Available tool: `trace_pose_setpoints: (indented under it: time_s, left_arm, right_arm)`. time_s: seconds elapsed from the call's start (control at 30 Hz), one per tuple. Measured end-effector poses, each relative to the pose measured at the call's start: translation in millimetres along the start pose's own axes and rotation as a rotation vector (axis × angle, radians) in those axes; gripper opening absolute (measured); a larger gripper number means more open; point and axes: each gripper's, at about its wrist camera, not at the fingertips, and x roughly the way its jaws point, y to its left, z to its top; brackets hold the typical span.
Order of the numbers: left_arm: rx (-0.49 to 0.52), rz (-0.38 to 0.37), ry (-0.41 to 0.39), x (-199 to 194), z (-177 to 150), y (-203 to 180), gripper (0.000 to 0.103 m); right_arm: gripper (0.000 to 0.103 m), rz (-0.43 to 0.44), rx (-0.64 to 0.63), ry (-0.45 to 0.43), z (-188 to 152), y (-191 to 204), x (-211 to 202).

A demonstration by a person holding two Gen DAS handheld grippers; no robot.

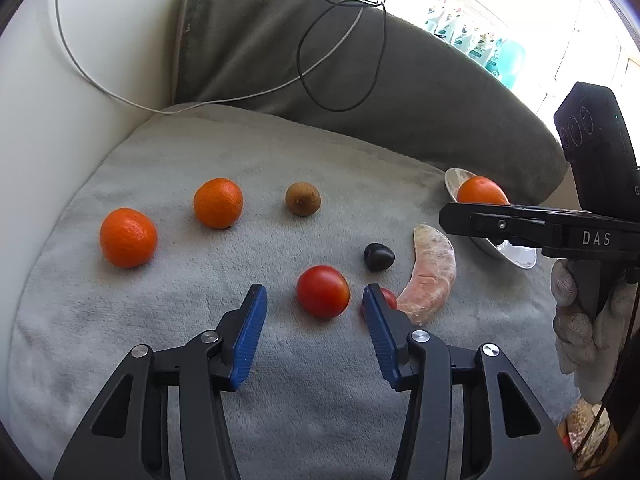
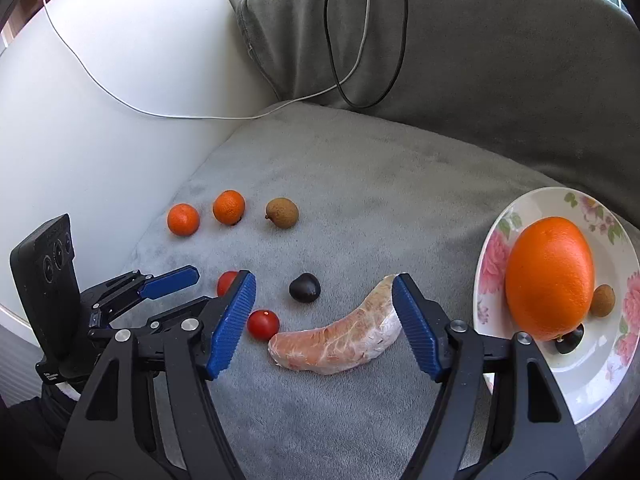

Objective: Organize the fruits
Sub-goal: 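Grasp the dark plum with the right gripper while the left gripper reaches a red tomato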

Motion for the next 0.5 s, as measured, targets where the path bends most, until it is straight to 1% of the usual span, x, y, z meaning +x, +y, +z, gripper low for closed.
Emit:
trace_pose_setpoints:
  time_s: [0.17,0.23,0.37,0.5]
  left_arm:
    - [0.004,-0.006,0.016,8,2,-2,0.044]
    - [0.008,-0.005,0.020,10,4,-3,0.043]
    - [0.004,0.001,0.028,14,6,-1,0.040]
    - [0.006,0.001,0.037,17,6,-1,0.039]
  right_arm:
    - [0.056,0.004,-0.025,0.048,2,5,21]
    - [0.054,0.004,-0.038,0.069,2,7,29]
    - [0.046,0.001,-0.053,0.101,1,9,42]
    - [0.043,-0.013,-0.073,0.122,0,11,50]
